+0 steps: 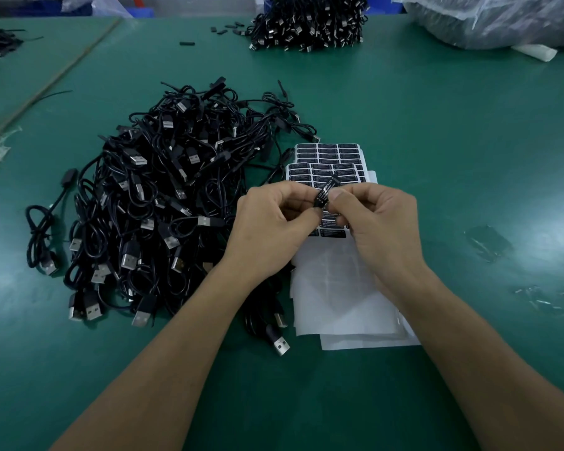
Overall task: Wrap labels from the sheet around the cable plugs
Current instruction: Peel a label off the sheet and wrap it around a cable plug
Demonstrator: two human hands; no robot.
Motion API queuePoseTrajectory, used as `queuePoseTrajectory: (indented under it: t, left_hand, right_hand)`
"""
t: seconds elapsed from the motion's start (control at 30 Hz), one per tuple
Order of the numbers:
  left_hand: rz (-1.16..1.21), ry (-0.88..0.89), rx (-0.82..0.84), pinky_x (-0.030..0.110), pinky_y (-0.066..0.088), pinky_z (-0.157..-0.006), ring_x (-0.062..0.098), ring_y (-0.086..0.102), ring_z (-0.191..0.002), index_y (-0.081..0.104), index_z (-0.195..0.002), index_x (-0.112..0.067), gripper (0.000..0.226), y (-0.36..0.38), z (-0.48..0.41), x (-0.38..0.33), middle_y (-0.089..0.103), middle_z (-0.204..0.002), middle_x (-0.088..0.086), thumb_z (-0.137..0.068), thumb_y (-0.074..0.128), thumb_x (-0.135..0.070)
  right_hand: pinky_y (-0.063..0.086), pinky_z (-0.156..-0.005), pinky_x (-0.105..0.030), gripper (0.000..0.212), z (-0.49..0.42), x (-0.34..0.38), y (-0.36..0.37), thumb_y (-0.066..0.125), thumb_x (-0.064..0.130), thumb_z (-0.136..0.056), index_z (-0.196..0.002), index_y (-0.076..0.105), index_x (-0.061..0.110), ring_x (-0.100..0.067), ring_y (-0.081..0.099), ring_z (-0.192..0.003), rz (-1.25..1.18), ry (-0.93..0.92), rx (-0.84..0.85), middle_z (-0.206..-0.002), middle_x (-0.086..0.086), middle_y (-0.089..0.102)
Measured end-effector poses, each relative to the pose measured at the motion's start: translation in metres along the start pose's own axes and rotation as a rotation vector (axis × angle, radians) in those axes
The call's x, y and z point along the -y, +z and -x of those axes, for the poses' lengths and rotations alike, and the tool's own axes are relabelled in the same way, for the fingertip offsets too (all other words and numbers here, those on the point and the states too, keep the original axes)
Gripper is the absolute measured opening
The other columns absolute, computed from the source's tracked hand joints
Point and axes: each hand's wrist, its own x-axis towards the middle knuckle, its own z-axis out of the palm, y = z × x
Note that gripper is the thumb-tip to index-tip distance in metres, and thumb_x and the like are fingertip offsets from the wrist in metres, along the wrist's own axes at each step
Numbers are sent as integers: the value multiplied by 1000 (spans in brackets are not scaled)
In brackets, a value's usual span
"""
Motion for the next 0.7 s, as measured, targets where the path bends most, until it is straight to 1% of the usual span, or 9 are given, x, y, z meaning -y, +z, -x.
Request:
queuePoseTrajectory:
  t: [0.1, 0.2, 0.33, 0.4, 0.6, 0.7]
  left_hand:
    - [6, 5, 9, 16, 53, -70, 3, 67, -74, 73, -91, -29, 23, 0, 0, -1, 73, -79, -7, -86, 75, -7]
    - [9, 8, 15, 17, 54, -70, 3, 67, -73, 72, -89, -31, 25, 0, 1, -2, 73, -78, -7, -86, 74, -6]
    - [7, 9, 15, 18, 55, -71, 6, 68, -74, 71, -88, -32, 26, 1, 1, -2, 74, -79, -6, -86, 75, -6]
    - [6, 9, 14, 17, 55, -70, 4, 68, -73, 71, -87, -34, 28, 1, 1, -2, 73, -78, -7, -86, 75, -7]
    - [3, 22, 22, 16, 53, -69, 3, 68, -72, 70, -86, -35, 29, 1, 1, -2, 73, -76, -9, -85, 75, -6]
    - [0, 32, 23, 15, 53, -68, 1, 68, -71, 69, -86, -37, 31, 1, 1, -1, 72, -75, -11, -85, 75, -6]
  right_hand:
    - [43, -53, -17, 15, 0, -1, 1, 73, 24, -86, -71, 74, 22, -4, 54, -56, 9, 9, -23, -59, 6, 67]
    - [48, -56, -19, 14, 0, -2, 1, 73, 25, -85, -71, 75, 23, -5, 57, -59, 28, 19, -47, -65, 4, 71]
    - [51, -58, -21, 14, 1, -2, 2, 73, 27, -83, -69, 75, 23, -6, 59, -60, 53, 19, -66, -66, 3, 72]
    - [53, -59, -22, 14, 0, -2, 2, 72, 28, -82, -69, 75, 23, -7, 60, -61, 53, 25, -74, -67, 3, 72]
    - [47, -55, -14, 14, 1, -2, 3, 72, 27, -80, -67, 74, 23, -2, 59, -56, 69, 20, -95, -60, 8, 69]
    - [45, -55, -13, 13, 1, -2, 2, 72, 27, -80, -67, 73, 23, -1, 59, -56, 70, 21, -100, -59, 10, 68]
